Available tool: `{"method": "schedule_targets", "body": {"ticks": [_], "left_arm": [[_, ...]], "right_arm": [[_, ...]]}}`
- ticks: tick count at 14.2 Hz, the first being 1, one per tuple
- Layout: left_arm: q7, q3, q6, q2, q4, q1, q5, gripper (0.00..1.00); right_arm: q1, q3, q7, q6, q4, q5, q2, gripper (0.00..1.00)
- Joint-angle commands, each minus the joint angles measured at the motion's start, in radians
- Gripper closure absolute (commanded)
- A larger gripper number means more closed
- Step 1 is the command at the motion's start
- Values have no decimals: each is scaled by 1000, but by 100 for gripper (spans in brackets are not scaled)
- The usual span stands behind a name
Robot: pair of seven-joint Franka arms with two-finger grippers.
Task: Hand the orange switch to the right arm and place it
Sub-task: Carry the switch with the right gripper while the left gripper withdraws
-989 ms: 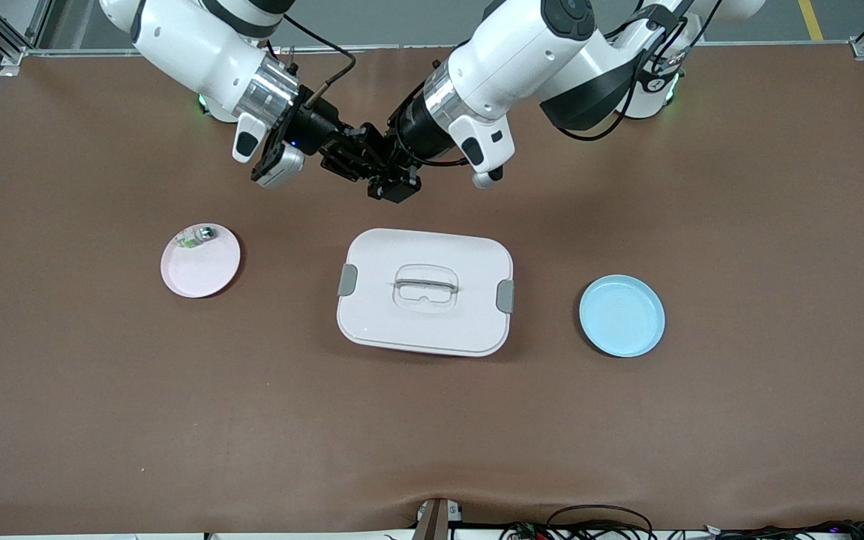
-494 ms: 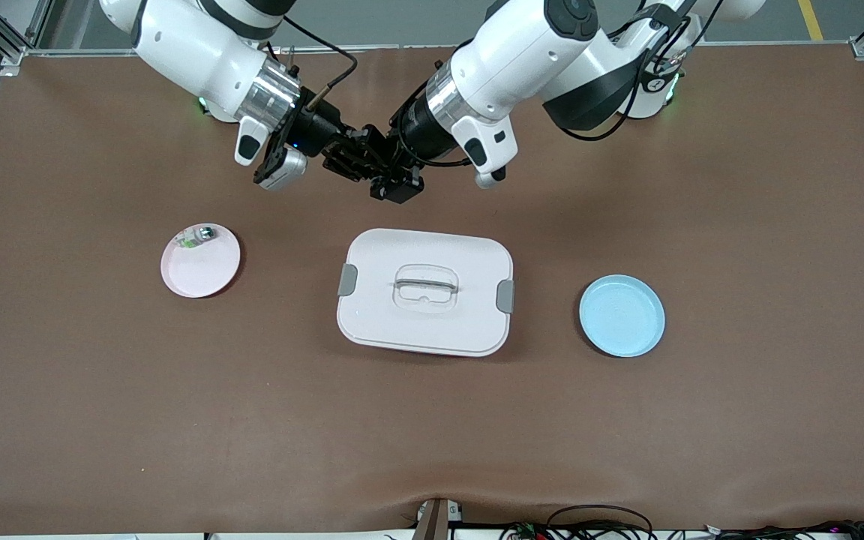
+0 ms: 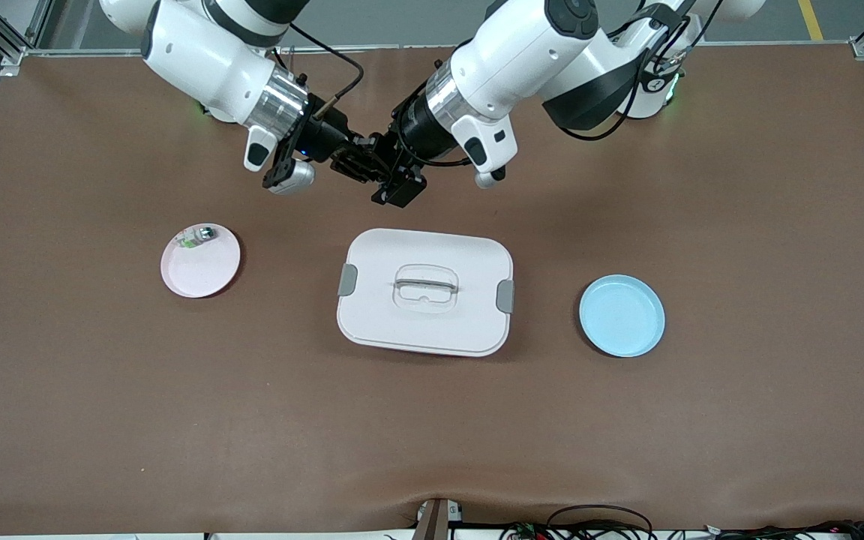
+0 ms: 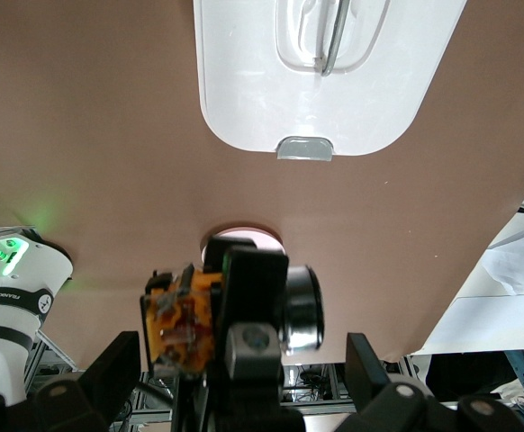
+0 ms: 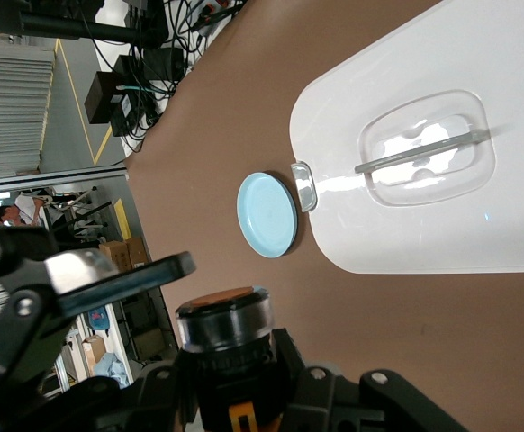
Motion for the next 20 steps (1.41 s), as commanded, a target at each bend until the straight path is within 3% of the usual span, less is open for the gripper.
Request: {"method": "schedule_targets", "body": {"ticks": [1, 4, 7, 11, 16, 20], "left_arm": [[-19, -1, 3, -11, -2, 1, 23, 0], [-17, 2, -6, -24, -8, 13, 23, 0], [-10, -1, -58, -56, -37, 57, 23, 0], [-7, -1, -69, -151, -158, 112, 21, 0], [88, -1, -69, -308, -379, 180, 11, 0], [241, -1, -77, -414, -523, 223, 7, 0]], "right_arm": [[8, -4, 14, -6, 27, -22, 41, 100], [-8, -6, 10, -38, 24, -144, 63, 100], [-67, -12, -60, -167, 27, -333, 61, 100], [-162, -15, -472, -342, 40, -500, 56, 100], [-296, -13, -967, -468, 29, -798, 53, 100], [-454, -15, -1425, -477, -5, -823, 49, 100]]}}
